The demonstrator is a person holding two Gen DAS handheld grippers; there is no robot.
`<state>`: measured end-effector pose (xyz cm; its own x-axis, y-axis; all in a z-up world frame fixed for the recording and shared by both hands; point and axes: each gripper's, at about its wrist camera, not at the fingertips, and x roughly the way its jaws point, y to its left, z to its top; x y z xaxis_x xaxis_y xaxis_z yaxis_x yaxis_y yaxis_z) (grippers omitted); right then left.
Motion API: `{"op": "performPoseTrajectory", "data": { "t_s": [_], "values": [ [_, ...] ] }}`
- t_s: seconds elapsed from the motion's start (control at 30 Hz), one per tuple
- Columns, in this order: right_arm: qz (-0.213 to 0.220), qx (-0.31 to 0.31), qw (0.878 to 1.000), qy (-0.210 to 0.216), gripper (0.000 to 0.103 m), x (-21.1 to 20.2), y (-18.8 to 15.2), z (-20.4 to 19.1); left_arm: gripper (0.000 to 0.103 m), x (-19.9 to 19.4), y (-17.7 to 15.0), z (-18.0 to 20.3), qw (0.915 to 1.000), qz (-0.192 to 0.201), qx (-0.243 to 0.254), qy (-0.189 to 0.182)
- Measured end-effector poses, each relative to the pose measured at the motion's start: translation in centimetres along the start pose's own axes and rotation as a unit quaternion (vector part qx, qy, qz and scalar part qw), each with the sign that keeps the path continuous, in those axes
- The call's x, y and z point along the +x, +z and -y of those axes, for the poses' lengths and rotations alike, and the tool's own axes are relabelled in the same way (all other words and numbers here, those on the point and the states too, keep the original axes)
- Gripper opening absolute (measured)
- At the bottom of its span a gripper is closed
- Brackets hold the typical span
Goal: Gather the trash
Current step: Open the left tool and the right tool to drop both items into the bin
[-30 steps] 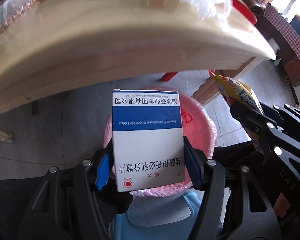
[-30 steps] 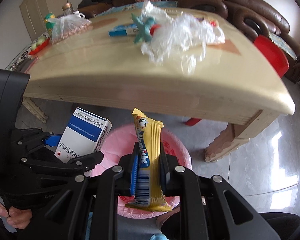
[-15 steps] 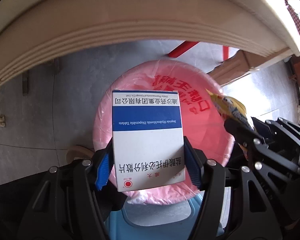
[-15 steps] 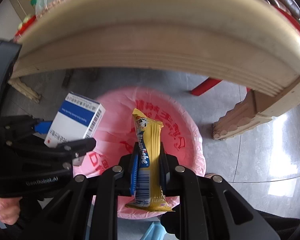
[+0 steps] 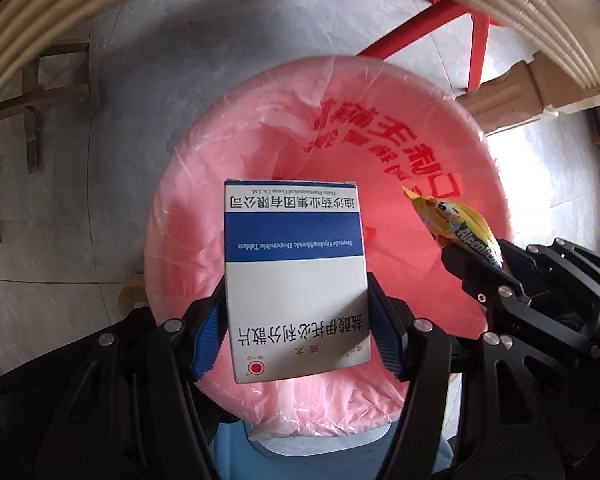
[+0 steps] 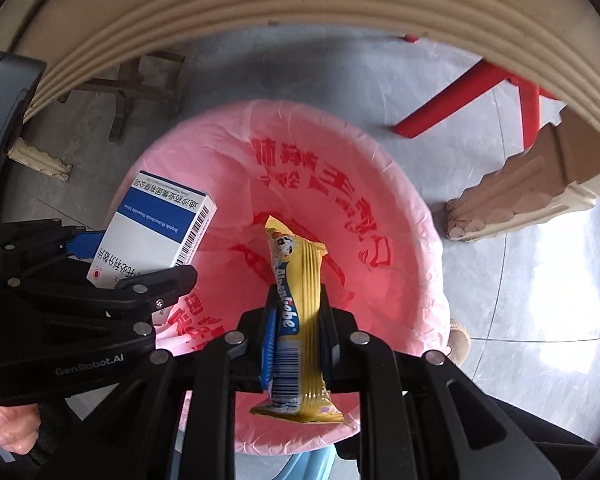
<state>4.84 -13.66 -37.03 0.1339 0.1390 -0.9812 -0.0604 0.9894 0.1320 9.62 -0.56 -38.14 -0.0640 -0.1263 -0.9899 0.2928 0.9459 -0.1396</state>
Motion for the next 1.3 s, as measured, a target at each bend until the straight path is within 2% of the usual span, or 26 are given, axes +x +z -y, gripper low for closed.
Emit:
{"op": "performPoseTrajectory", "data": {
  "t_s": [0.2, 0.53, 0.63, 0.7, 0.8, 0.87, 1.0, 1.3],
  "values": [
    [-0.011, -0.004, 1.000, 0.005, 0.018, 0.8, 0.0, -0.2, 0.063, 0.7, 0.2, -0.6, 0.9997, -0.018, -0.015, -0.003],
    [-0.015, -0.014, 1.000, 0.007, 0.018, 1.4, 0.0, -0.2, 0.063, 0.8, 0.2, -0.5, 0.9998, -0.018, -0.010, 0.005],
    [-0.019, -0.019, 1.000, -0.001, 0.023, 1.8, 0.1, -0.4, 0.070, 1.5, 0.3, -0.8, 0.9990, -0.040, -0.015, 0.013],
    [-0.024, -0.011, 1.000, -0.003, 0.028, 2.0, 0.2, -0.2, 0.070, 2.0, 0.4, -1.1, 0.9982, -0.054, -0.021, 0.016],
    [-0.026, 0.006, 1.000, 0.004, 0.037, 2.1, 0.4, 0.3, 0.071, 2.0, 0.4, -1.0, 0.9976, -0.059, -0.015, 0.032],
    [-0.024, 0.010, 1.000, -0.006, 0.044, 2.1, 0.5, 0.5, 0.073, 1.9, 0.4, -0.9, 0.9972, -0.059, -0.013, 0.044],
    [-0.019, 0.018, 1.000, -0.003, 0.047, 1.8, 0.5, 0.9, 0.077, 1.6, 0.4, -1.1, 0.9971, -0.057, -0.020, 0.047],
    [-0.022, 0.025, 0.999, 0.004, 0.047, 1.7, 0.3, 0.9, 0.078, 1.3, 0.5, -1.0, 0.9967, -0.056, -0.020, 0.055]
  ]
}}
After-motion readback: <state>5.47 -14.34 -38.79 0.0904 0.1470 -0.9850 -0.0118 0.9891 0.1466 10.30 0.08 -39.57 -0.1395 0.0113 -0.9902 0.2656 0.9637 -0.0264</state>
